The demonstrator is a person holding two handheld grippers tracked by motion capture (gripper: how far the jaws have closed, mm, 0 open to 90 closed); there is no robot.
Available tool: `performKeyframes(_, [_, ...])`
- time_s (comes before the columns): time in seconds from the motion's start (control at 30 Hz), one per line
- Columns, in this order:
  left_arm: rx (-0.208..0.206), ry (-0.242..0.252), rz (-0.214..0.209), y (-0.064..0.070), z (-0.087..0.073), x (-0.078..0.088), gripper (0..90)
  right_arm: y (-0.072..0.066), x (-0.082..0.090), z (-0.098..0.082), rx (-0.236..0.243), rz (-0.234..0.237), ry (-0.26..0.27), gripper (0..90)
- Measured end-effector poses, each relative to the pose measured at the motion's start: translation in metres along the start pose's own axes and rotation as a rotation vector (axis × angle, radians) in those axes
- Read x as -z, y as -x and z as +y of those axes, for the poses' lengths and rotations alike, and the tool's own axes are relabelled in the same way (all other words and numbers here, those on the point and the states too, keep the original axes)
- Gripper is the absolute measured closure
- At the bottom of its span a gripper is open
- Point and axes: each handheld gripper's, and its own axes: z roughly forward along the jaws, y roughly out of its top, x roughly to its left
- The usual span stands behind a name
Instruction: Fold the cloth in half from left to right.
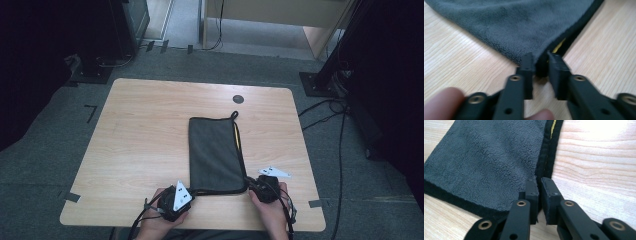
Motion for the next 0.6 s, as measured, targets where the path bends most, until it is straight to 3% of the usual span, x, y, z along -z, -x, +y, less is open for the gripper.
performKeyframes(0.07, [-0.001,0.001,-0.018,-0.001,0.0,0.002,87.7,-0.001,0.0,0.0,0.003,-0.002,-0.002,86.2])
performKeyframes(0.27, [0.0,-0.012,-0.084,-0.006,-0.007,0.01,89.1,-0.005,0.005,-0.008,-0.003,0.022,-0.006,88.2])
performKeyframes(0.4, [-0.05,-0.028,-0.133,-0.006,-0.012,0.016,87.3,-0.009,0.011,-0.016,-0.002,0.036,-0.018,88.0])
performKeyframes(0.47, [-0.092,-0.023,-0.183,-0.006,-0.014,0.017,72.4,-0.01,0.013,-0.018,-0.008,0.038,-0.018,82.9])
performKeyframes(0.5, [-0.099,0.007,-0.215,-0.007,-0.015,0.02,64.5,-0.009,0.014,-0.017,-0.013,0.045,-0.016,76.3])
performKeyframes(0.53, [-0.077,0.027,-0.249,-0.01,-0.015,0.021,55.3,-0.006,0.015,-0.016,-0.017,0.052,-0.007,71.1])
performKeyframes(0.6, [-0.007,0.061,-0.28,-0.017,-0.013,0.023,48.5,0.001,0.019,-0.011,-0.027,0.04,0.03,69.4])
